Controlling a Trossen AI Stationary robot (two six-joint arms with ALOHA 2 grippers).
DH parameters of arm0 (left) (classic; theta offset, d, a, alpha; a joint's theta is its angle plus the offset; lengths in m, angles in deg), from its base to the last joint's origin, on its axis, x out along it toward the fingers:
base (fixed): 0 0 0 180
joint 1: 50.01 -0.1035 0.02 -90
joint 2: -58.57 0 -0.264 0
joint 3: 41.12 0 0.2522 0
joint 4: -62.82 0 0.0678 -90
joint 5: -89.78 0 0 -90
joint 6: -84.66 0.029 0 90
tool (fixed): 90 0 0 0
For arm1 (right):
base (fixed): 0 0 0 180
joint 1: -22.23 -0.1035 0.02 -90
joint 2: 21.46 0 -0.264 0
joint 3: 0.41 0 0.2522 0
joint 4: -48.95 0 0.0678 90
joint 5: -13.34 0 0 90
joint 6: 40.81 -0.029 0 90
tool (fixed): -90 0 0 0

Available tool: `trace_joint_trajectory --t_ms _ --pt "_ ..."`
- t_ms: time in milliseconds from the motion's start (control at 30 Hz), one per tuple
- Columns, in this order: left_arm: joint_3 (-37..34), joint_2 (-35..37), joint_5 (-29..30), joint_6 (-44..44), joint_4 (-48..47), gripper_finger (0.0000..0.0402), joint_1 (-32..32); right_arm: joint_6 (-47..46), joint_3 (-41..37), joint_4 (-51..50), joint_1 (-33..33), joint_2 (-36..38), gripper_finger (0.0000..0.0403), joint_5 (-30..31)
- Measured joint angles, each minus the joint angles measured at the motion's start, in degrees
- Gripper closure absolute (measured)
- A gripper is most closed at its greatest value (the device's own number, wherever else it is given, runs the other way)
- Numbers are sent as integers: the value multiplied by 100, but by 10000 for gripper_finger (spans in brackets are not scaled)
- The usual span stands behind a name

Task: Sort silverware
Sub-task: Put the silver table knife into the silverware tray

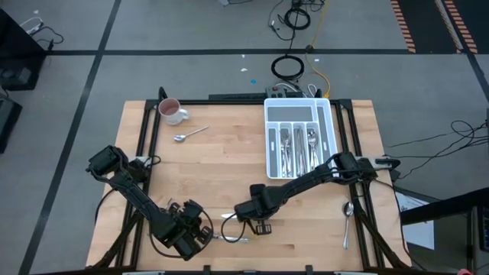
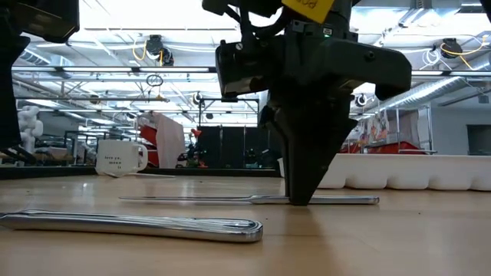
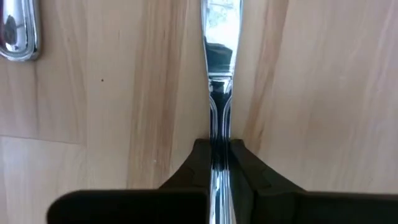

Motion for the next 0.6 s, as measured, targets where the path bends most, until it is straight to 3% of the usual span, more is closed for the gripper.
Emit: trace_joint_trajectory --t_ms 600 --pt "0 0 346 9 -2 401 20 -1137 -117 -681 302 864 403 125"
